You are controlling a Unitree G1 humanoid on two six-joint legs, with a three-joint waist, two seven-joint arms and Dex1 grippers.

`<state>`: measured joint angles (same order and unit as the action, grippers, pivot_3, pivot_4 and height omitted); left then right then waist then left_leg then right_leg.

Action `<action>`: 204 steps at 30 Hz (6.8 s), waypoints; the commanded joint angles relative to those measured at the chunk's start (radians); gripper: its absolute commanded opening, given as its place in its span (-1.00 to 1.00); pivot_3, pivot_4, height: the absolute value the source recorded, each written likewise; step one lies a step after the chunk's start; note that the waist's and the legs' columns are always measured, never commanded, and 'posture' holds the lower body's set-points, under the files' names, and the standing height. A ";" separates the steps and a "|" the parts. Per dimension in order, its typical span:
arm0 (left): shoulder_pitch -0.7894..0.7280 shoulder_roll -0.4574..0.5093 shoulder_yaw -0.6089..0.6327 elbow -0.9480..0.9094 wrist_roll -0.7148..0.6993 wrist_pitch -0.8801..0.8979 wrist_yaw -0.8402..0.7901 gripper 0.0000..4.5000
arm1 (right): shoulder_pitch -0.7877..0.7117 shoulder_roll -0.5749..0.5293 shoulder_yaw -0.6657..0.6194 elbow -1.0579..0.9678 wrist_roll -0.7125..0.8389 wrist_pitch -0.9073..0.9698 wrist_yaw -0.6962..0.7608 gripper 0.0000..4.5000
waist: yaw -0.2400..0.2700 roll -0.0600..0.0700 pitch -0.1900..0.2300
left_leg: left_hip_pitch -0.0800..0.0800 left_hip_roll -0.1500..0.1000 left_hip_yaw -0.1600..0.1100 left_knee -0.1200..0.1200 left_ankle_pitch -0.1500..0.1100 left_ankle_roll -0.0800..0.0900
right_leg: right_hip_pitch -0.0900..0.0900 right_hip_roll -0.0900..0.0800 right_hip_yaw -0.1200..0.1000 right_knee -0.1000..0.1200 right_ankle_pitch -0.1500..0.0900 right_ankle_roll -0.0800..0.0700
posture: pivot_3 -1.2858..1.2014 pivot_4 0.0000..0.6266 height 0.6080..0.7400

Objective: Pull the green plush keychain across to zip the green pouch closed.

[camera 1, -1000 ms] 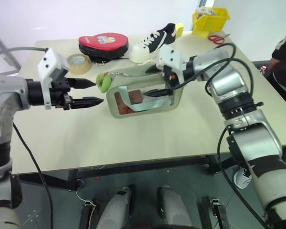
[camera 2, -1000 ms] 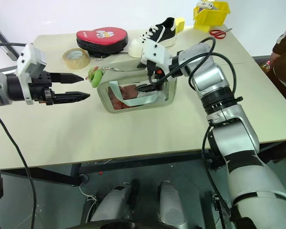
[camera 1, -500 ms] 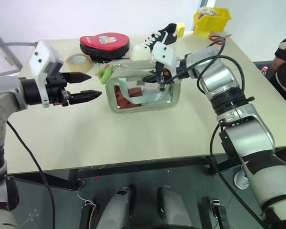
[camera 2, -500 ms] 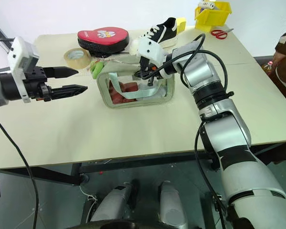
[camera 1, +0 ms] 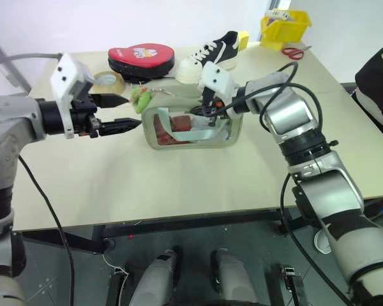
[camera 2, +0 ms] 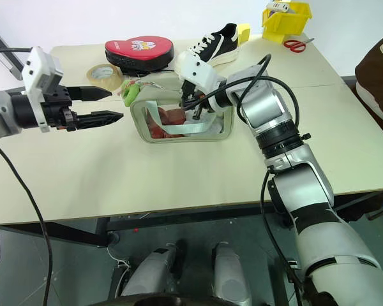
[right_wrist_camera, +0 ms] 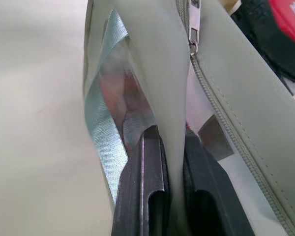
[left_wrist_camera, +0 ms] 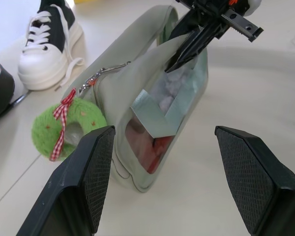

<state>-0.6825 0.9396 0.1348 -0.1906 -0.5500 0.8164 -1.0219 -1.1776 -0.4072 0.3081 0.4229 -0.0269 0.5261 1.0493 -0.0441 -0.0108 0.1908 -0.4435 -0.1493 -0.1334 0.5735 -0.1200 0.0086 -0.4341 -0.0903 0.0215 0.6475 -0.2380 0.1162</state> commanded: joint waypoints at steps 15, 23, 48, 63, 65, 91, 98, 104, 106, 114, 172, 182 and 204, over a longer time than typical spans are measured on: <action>-0.066 -0.020 0.051 0.318 0.067 -0.133 0.064 0.54 | 0.144 -0.330 -0.169 -0.402 0.136 0.105 0.103 0.20 | 0.004 0.000 0.000 | 0.000 0.000 0.000 0.000 0.000 0.000 | 0.001 -0.005 -0.001 -0.001 -0.002 -0.003 | 0.03 -0.52 1.00; -0.137 -0.083 -0.004 0.421 0.125 -0.207 0.065 0.54 | 0.175 -0.315 -0.147 -0.297 0.111 0.036 0.054 0.20 | 0.002 0.000 0.000 | -0.003 0.000 0.001 0.001 0.000 0.001 | -0.001 -0.005 -0.001 -0.001 -0.001 -0.002 | 0.03 -0.52 1.00; -0.320 -0.333 -0.017 0.840 0.241 -0.423 0.193 0.54 | 0.247 -0.339 -0.123 -0.326 0.131 -0.040 0.134 -0.98 | 0.000 -0.001 0.000 | -0.002 0.000 0.001 0.002 0.000 0.001 | 0.001 -0.005 -0.003 -0.001 0.000 0.000 | 0.03 -0.52 1.00; -0.332 -0.361 -0.081 0.884 0.309 -0.502 0.062 -0.49 | 0.221 -0.331 -0.125 -0.306 0.127 -0.031 0.121 -1.00 | 0.001 -0.001 0.000 | -0.002 0.000 0.001 0.003 0.000 0.001 | 0.001 -0.005 -0.003 -0.001 0.000 0.000 | 0.03 -0.52 1.00; -0.345 -0.359 -0.067 0.900 0.308 -0.510 0.076 -0.98 | 0.217 -0.328 -0.125 -0.301 0.127 -0.033 0.119 -1.00 | 0.001 -0.001 0.000 | -0.002 0.000 0.001 0.003 0.000 0.001 | 0.001 -0.005 -0.003 -0.001 0.000 0.000 | 0.03 -0.52 1.00; -0.445 -0.366 -0.187 0.677 0.387 -0.493 0.047 0.35 | 0.197 -0.301 -0.133 -0.298 0.121 -0.012 0.084 -1.00 | -0.001 -0.001 0.000 | -0.001 0.000 0.001 0.003 -0.001 0.001 | 0.002 -0.004 -0.003 -0.001 0.000 0.000 | 0.03 -0.52 1.00; -0.482 -0.218 -0.151 0.623 0.346 -0.407 -0.075 0.83 | 0.202 -0.302 -0.134 -0.293 0.122 -0.017 0.080 -1.00 | -0.003 -0.001 0.000 | -0.001 0.000 0.001 0.002 -0.001 0.001 | 0.001 -0.004 -0.003 -0.001 0.000 0.000 | 0.03 -0.52 1.00; -0.352 -0.088 -0.169 0.404 0.300 -0.301 -0.194 0.83 | 0.186 -0.293 -0.129 -0.269 0.118 -0.035 0.081 -1.00 | -0.001 0.000 0.000 | -0.001 0.000 0.001 0.002 -0.001 0.001 | 0.002 -0.004 -0.003 -0.001 0.000 0.000 | 0.03 -0.52 1.00; -0.296 -0.088 -0.170 0.321 0.281 -0.265 -0.190 0.83 | 0.181 -0.290 -0.125 -0.262 0.116 -0.041 0.084 -1.00 | -0.001 0.000 0.000 | 0.000 0.000 0.001 0.002 -0.001 0.001 | 0.002 -0.004 -0.003 -0.001 0.000 0.000 | 0.03 -0.52 1.00; -0.203 -0.161 -0.214 0.287 0.376 -0.336 -0.040 0.83 | 0.164 -0.278 -0.112 -0.246 0.109 -0.049 0.095 -1.00 | 0.001 0.000 0.000 | -0.001 0.000 0.000 0.002 -0.001 0.001 | 0.002 -0.005 -0.002 -0.001 0.000 0.000 | 0.03 -0.52 1.00; -0.243 -0.248 -0.239 0.414 0.441 -0.434 -0.024 -1.00 | -0.171 -0.062 -0.124 0.029 0.027 -0.168 0.014 -0.98 | 0.002 0.000 0.000 | -0.002 0.000 0.000 0.002 0.000 0.001 | -0.001 0.000 -0.002 0.001 0.000 0.000 | 0.03 -0.52 1.00; -0.237 -0.254 -0.245 0.419 0.440 -0.439 -0.022 -1.00 | 0.066 -0.366 -0.104 -0.021 -0.231 -0.295 -0.268 -0.98 | 0.017 0.000 0.000 | -0.001 -0.001 0.001 0.001 0.000 0.001 | 0.000 -0.004 -0.002 0.000 0.000 0.000 | 0.03 -0.52 1.00; -0.238 -0.276 -0.253 0.406 0.436 -0.433 -0.014 -1.00 | 0.474 0.004 -0.315 -0.067 0.035 -0.082 -0.497 -0.98 | 0.004 0.000 -0.001 | 0.001 0.000 0.000 0.002 0.000 0.001 | 0.004 -0.003 -0.002 0.000 0.000 0.000 | 0.03 -0.52 1.00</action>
<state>-0.9093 0.6628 -0.1333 0.2440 -0.1068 0.3868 -1.0382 -0.6948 -0.3964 -0.0053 0.3918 -0.0119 0.4305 0.5379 -0.0397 -0.0112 0.1900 -0.4420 -0.1497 -0.1337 0.5760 -0.1198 0.0098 -0.4303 -0.0928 0.0194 0.6473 -0.2382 0.1160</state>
